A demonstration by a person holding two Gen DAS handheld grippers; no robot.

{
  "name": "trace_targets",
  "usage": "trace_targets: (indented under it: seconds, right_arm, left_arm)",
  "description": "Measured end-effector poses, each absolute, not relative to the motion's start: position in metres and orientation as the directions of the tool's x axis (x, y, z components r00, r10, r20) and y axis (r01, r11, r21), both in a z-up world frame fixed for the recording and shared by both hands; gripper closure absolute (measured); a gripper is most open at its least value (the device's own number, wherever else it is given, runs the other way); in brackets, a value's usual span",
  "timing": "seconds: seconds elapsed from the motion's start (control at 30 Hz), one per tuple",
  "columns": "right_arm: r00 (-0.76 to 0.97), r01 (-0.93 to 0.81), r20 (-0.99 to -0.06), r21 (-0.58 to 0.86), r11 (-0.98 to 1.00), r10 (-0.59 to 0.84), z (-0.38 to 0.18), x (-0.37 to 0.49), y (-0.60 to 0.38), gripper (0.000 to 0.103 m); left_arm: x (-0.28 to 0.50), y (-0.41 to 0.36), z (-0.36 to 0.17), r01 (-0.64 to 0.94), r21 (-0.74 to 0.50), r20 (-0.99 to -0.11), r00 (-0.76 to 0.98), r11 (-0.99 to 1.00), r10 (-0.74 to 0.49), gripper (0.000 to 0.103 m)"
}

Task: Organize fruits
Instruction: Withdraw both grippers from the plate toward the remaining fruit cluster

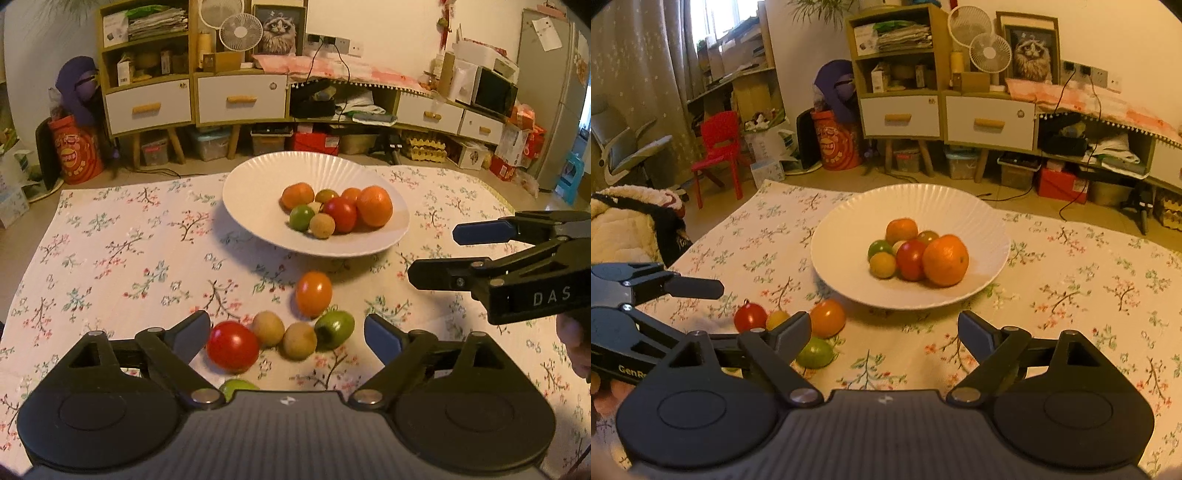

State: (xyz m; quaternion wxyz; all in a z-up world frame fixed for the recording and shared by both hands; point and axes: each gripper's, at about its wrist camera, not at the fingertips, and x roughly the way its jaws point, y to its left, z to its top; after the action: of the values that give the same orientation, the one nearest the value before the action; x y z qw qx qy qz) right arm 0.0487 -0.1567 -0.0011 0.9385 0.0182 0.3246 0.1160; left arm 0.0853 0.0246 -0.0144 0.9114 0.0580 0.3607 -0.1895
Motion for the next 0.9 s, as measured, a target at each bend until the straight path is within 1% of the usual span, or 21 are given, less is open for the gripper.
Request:
trace_targets:
  seconds: [0.23, 0.4, 0.63, 0.9]
  right_arm:
    - [0.749, -0.204, -0.629, 0.081, 0.976, 0.209, -0.011, 0.040, -0.148, 0.012]
    - [0.736, -0.197, -0.647, 0.073, 0.978, 0.197, -0.017, 0.037, -0.142, 0.005]
    - [0.718, -0.191, -0.670, 0.069, 0.979, 0.188, -0.026, 0.034, -0.133, 0.003]
    - [0.709, -0.190, -0.679, 0.077, 0.979, 0.191, -0.033, 0.030, -0.128, 0.002]
  left_arm:
    - [0.078, 0.035, -0.019, 0.366, -0.048, -0.687, 0.663, 0.929, -0.297, 0.009]
    - [0.073, 0.045, -0.024, 0.355, -0.050, -0.700, 0.654, 0.934, -0.286, 0.008]
    - [0.066, 0.068, -0.031, 0.314, -0.058, -0.704, 0.660, 0.948, -0.262, 0.006]
    - [0.061, 0.079, -0.043, 0.326, -0.034, -0.709, 0.658, 0.945, -0.252, 0.006]
